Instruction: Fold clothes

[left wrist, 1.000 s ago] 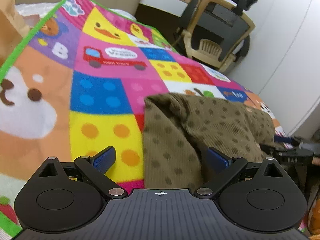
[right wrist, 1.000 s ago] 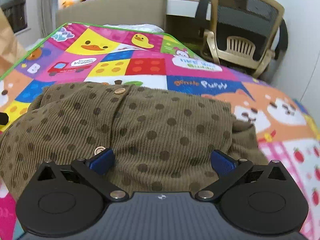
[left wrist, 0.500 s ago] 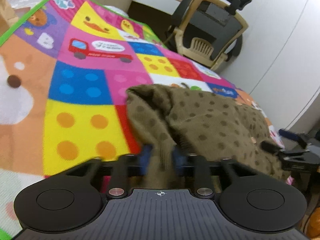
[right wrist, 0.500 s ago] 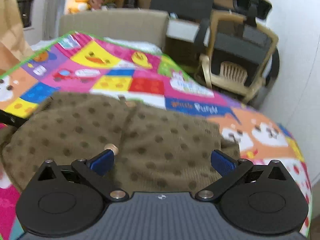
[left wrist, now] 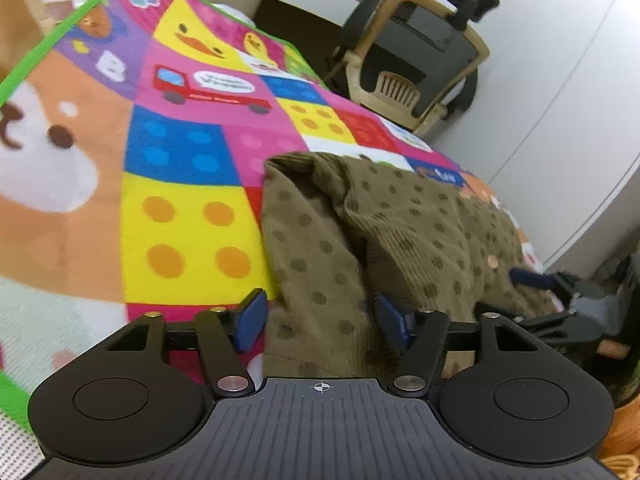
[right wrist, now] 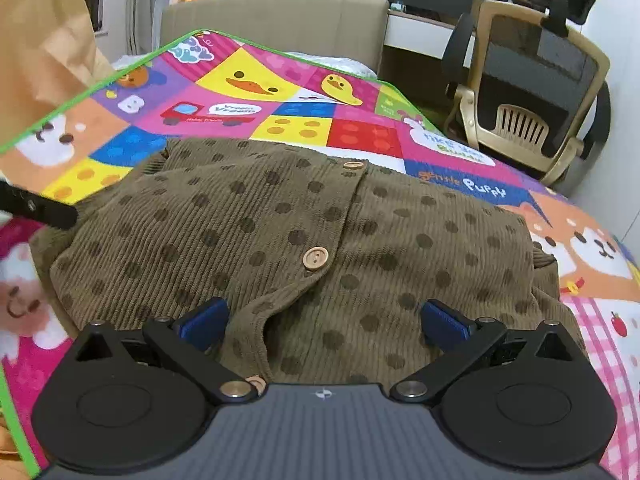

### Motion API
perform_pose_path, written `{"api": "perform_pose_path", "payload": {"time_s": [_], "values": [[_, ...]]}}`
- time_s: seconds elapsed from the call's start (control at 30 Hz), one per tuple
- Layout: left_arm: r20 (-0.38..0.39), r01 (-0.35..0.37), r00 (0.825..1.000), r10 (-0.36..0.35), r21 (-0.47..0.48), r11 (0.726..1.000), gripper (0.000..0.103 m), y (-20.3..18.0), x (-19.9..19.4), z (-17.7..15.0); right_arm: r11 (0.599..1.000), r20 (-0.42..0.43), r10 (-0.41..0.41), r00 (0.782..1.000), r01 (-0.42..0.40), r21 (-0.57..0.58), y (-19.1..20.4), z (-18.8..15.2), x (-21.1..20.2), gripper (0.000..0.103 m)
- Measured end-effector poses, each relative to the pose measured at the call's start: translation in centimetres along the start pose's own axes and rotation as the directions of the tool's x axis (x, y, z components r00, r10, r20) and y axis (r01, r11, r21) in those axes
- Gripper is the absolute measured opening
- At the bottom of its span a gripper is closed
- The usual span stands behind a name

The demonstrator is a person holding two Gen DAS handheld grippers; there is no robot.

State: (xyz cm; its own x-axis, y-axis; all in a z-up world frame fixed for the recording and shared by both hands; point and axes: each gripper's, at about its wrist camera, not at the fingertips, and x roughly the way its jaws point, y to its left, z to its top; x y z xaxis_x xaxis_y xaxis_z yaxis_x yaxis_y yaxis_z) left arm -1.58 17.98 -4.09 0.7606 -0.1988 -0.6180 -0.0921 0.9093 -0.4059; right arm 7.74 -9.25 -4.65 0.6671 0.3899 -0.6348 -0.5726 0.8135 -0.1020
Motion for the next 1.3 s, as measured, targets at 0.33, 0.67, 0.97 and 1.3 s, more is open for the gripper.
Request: {"api": "perform_pose_path", "payload": {"time_s": [0.33, 0.67, 0.97, 1.3], "values": [[0.033, -0.05, 0.998, 0.048, 0.053, 0.997, 0.04, -1.1, 0.6, -0.6, 0.985, -0.024, -0.133, 0.991, 0.135, 0.103, -3.6, -1.7, 0.4, 0.103], [0.034, 0.147, 0.989, -0.145, -0.055, 0.988, 0.006, -1.4, -0.6, 2.2, 0.98, 0.12, 0.139, 0.983, -0.119, -0.158, 5.0, 0.9, -4.3, 0.103], [-0.009, 0.246, 0.968, -0.25, -0.154, 0.957, 0.006, -2.7, 1.2, 4.3, 0.903, 0.086, 0.165, 0.983, -0.116, -0.414, 13.7, 2.5, -0.1, 0.1], [0.13, 0.253, 0.963, -0.237, -0.133, 0.958, 0.052, -1.5, -1.7, 5.8, 0.985, 0.099, 0.168, 0.981, -0.17, 0.008, 6.2, 5.4, 1.0, 0.038]]}}
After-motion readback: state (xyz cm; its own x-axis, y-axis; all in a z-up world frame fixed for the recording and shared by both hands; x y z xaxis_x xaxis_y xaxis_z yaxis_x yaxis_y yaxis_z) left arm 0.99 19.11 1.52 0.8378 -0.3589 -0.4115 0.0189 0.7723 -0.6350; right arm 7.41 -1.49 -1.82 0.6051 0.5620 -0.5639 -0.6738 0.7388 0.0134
